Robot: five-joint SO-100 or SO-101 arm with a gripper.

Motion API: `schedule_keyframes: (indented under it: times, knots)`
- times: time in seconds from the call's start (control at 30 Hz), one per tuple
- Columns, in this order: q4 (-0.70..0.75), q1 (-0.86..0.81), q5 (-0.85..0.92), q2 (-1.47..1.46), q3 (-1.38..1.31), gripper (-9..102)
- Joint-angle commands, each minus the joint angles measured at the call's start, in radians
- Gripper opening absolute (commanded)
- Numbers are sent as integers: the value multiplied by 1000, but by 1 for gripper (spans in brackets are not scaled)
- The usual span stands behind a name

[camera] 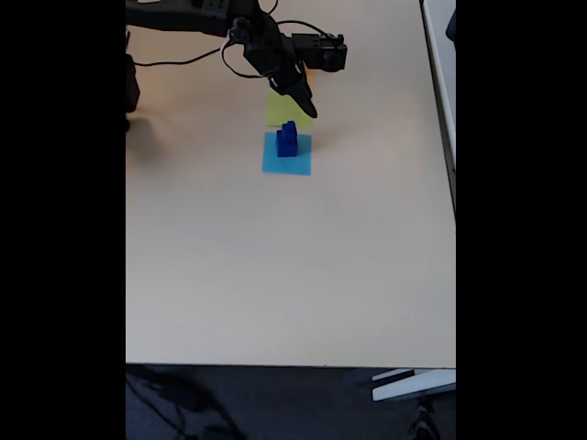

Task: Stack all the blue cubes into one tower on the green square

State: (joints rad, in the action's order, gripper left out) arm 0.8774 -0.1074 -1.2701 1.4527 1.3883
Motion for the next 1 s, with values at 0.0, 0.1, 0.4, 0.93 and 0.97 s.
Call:
schedule_keyframes:
  times: [0.0, 0.1, 0.4, 0.93, 0.97]
  knots:
    - [-14, 63, -49, -12, -150, 23]
    - [-23, 133, -133, -67, -215, 24]
    - [-18, 304, -428, -193, -256, 36]
    - [-8, 419, -615, -321, -299, 45]
    - [-9, 422, -617, -327, -307, 45]
